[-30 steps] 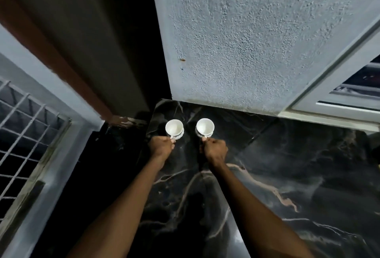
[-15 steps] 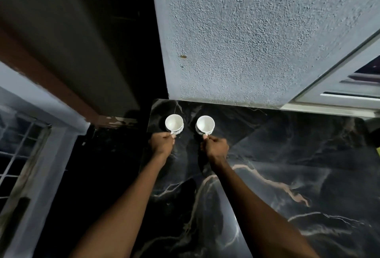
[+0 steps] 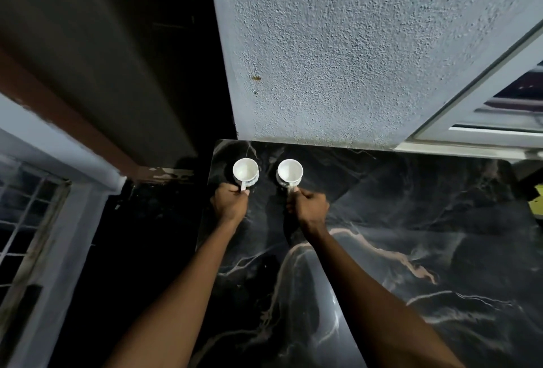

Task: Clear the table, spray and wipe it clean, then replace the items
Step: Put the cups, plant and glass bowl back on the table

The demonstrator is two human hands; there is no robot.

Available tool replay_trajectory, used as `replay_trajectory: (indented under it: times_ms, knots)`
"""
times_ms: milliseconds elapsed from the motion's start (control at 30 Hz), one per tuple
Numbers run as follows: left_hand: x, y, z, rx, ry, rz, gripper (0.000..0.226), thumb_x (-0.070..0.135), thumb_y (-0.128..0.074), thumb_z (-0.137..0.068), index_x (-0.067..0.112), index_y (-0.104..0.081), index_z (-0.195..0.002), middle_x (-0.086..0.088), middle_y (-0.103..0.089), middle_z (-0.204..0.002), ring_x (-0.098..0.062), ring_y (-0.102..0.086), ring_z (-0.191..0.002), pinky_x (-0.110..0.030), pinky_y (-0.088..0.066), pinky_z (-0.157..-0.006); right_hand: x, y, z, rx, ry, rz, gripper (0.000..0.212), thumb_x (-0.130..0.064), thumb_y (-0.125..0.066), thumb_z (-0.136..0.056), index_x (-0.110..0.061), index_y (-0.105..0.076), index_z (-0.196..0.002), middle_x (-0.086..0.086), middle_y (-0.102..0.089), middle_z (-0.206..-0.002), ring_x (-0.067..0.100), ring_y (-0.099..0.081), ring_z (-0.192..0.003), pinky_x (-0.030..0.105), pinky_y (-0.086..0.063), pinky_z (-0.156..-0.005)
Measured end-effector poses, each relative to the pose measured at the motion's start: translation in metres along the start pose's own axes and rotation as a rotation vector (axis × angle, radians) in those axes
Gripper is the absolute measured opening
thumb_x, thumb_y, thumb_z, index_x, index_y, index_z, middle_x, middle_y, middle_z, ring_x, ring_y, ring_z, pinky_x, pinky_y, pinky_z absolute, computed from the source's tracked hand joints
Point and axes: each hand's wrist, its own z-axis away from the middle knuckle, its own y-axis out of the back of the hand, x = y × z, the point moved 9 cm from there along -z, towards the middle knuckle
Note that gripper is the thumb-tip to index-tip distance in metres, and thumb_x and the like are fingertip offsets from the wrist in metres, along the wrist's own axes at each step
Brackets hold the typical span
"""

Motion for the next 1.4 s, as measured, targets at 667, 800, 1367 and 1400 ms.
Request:
replay_trajectory:
  times_ms: [667,800,1367,1400]
  knots:
    - [0.062,-0.283,0.32,-0.39,-0.27,-0.072,0.031,0.004,-0.066,-0.086,0.022,-0.06,-0.062,-0.01,-0.072,-0.072,-0.034,-0.073,-0.081,-0.034,-0.057,-0.072,0.093,0.353,0.044,0.164,0.144,0.068,0.055,-0.045,-0.052,-0.103,-0.007,-0.068,-0.066,0.011,-0.072,-0.064,0.031,-0.071,-0.074,0.045,-0.058,-0.078]
    - [0.104,-0.385,0.421,-0.533,-0.417,-0.116,0.031,0.002,-0.064,-0.086,0.022,-0.06,-0.062,-0.019,-0.077,-0.081,-0.036,-0.074,-0.083,-0.042,-0.061,-0.076,0.134,0.495,0.057,0.315,0.154,0.159,0.059,-0.048,-0.045,-0.105,-0.006,-0.067,-0.07,0.016,-0.073,-0.07,0.036,-0.069,-0.08,0.044,-0.054,-0.081]
    - [0.172,-0.687,0.657,-0.871,-0.643,-0.399,0.019,0.005,-0.056,-0.088,0.0,-0.071,-0.078,-0.023,-0.077,-0.086,-0.036,-0.075,-0.088,-0.047,-0.06,-0.084,0.297,0.829,0.015,0.404,-0.26,0.543,0.028,-0.03,-0.056,-0.092,-0.017,-0.076,-0.107,0.017,-0.074,-0.11,0.038,-0.069,-0.107,0.041,-0.055,-0.087]
    - [0.173,-0.704,0.658,-0.877,-0.631,-0.407,0.02,0.004,-0.054,-0.087,0.0,-0.071,-0.079,-0.023,-0.077,-0.086,-0.037,-0.075,-0.086,-0.048,-0.061,-0.083,0.301,0.837,0.005,0.36,-0.267,0.535,0.033,-0.025,-0.058,-0.086,-0.023,-0.075,-0.115,0.014,-0.074,-0.114,0.036,-0.068,-0.111,0.04,-0.055,-0.091]
